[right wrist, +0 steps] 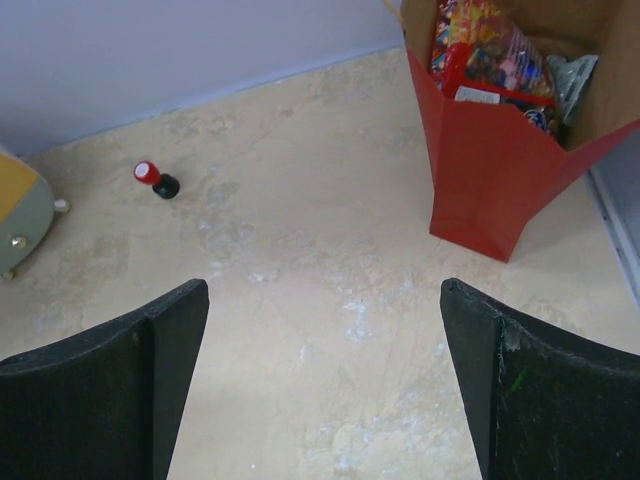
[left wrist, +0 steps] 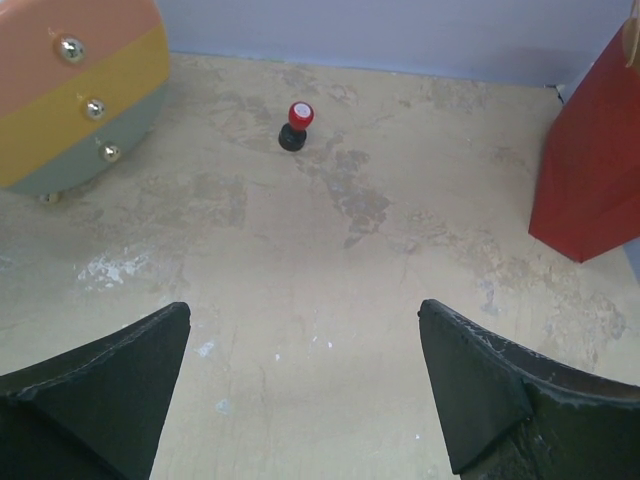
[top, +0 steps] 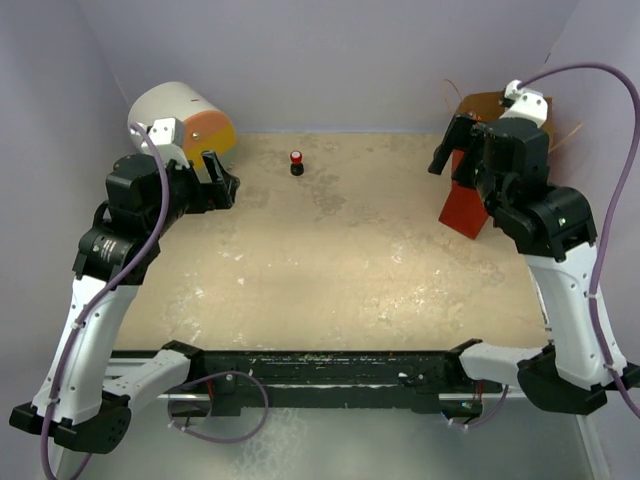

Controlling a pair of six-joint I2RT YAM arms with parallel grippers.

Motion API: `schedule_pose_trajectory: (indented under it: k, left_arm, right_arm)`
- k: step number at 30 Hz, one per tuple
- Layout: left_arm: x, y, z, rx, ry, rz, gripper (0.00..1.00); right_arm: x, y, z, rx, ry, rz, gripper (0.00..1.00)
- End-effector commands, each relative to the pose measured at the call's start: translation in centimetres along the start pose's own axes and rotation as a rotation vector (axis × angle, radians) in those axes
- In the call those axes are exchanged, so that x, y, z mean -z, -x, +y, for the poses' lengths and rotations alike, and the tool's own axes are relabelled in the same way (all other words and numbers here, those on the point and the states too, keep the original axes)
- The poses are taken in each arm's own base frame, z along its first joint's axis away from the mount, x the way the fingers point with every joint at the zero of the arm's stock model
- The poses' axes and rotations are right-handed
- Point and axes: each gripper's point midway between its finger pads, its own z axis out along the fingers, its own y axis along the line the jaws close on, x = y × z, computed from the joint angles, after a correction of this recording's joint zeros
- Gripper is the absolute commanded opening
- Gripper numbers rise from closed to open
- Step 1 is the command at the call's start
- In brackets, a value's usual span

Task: Take the snacks out of the paper bag
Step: Move the paper bag to the center of the board.

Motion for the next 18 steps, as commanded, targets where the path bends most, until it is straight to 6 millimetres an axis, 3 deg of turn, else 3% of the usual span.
schedule_pose_trajectory:
  k: [1, 8, 18]
  left_arm:
    - [0.4, 0.7, -1.1, -0.019, -0.058, 0.007, 0.99]
    - [1.5, 0.1, -2.4, -0.003, -0.127, 0.048, 0.99]
    - [2.9, -3.2, -5.9, 0.105, -0.331, 0.165, 0.99]
  right_arm:
    - [-1.5, 3.7, -0.4, -0.006, -0.072, -0.084, 1.0]
    - [-9.0, 5.5, 0.3, -0.025, -0.096, -0.054, 1.0]
    - [-20.6, 7.5, 0.6, -0.027, 0.043, -0.109, 0.95]
